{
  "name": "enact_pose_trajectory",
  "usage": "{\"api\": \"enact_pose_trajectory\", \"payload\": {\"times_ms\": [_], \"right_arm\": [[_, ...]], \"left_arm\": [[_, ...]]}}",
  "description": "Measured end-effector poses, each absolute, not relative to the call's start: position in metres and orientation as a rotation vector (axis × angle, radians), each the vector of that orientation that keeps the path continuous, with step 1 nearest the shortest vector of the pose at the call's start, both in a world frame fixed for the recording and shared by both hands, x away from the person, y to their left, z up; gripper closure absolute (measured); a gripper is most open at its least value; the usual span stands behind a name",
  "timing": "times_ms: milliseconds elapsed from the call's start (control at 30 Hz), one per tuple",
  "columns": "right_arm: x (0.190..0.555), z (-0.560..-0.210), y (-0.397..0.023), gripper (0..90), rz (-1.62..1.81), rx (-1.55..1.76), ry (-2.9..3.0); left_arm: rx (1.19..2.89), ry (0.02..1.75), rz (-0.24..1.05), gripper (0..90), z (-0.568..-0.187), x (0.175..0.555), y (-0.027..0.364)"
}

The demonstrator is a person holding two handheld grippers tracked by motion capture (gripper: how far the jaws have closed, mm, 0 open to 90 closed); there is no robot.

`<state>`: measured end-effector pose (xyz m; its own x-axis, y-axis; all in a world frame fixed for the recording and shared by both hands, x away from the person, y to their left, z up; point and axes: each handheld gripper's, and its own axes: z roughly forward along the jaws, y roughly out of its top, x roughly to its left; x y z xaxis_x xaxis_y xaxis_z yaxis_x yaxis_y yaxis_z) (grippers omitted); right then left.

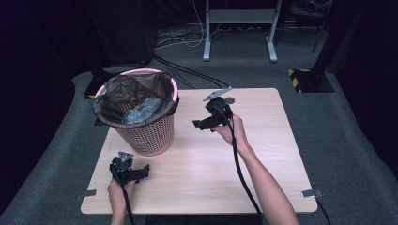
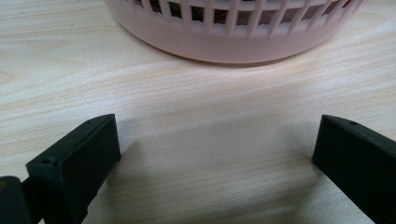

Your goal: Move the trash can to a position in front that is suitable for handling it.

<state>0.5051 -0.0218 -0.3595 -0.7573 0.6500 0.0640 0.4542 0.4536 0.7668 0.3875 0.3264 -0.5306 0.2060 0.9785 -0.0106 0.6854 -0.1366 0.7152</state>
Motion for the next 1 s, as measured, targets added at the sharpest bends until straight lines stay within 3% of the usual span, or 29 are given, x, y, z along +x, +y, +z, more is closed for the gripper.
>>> {"api": "enact_pose_trajectory", "payload": {"times_ms": [600,833,1000], "right_arm": [[0.544,-0.293,0.011,19.4,1.378,1.002,2.437],[0.555,-0.281,0.036,14.4,1.343,1.017,2.47],[0.566,-0.281,0.051,16.9,1.294,1.038,2.495]], "left_arm": [[1.892,1.543,0.638,0.3,-0.531,0.387,0.326],[1.891,1.543,0.635,0.4,-0.531,0.387,0.326],[1.89,1.543,0.636,0.5,-0.531,0.387,0.326]]}}
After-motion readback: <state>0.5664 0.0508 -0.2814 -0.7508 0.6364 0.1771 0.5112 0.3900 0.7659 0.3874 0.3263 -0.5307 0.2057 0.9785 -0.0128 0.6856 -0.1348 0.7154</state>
